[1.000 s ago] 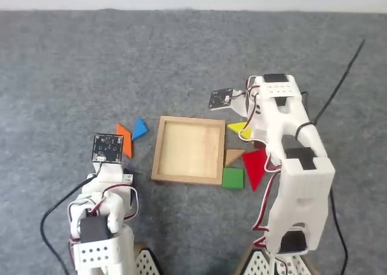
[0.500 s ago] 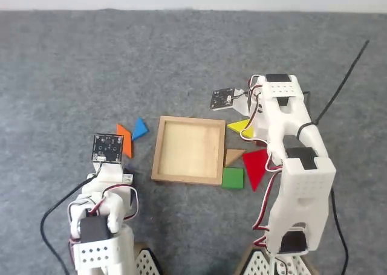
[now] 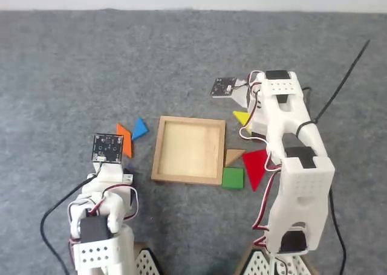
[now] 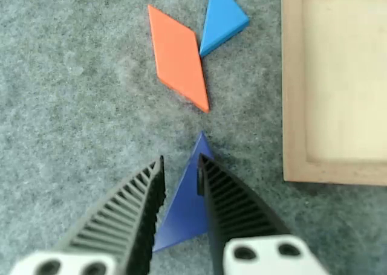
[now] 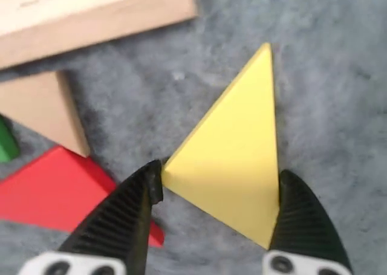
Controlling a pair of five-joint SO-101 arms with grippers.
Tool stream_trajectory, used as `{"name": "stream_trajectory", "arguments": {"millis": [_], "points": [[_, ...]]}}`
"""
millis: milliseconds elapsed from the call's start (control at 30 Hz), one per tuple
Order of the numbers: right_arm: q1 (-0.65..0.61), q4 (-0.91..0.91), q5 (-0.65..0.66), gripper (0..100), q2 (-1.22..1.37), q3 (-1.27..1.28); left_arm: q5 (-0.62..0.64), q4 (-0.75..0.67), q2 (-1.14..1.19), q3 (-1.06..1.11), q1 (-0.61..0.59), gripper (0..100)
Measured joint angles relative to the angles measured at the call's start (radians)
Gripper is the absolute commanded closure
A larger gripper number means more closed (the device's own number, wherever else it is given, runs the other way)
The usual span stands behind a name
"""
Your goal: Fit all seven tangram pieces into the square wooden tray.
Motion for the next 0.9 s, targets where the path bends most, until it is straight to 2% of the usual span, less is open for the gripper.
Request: {"name": "stream_trajectory", "arguments": {"millis": [367, 700, 900], "points": [[0.005, 0.031, -0.252, 83.2, 0.003, -0.087, 0.0, 0.0, 0.0, 0.0, 0.0, 91], [-0.012, 0.293, -0.278, 83.2, 0.003, -0.304, 0.0, 0.0, 0.0, 0.0, 0.0, 91], [-0.158, 0.399, -0.278, 83.2, 0.003, -0.385, 0.0, 0.0, 0.0, 0.0, 0.0, 91]]}}
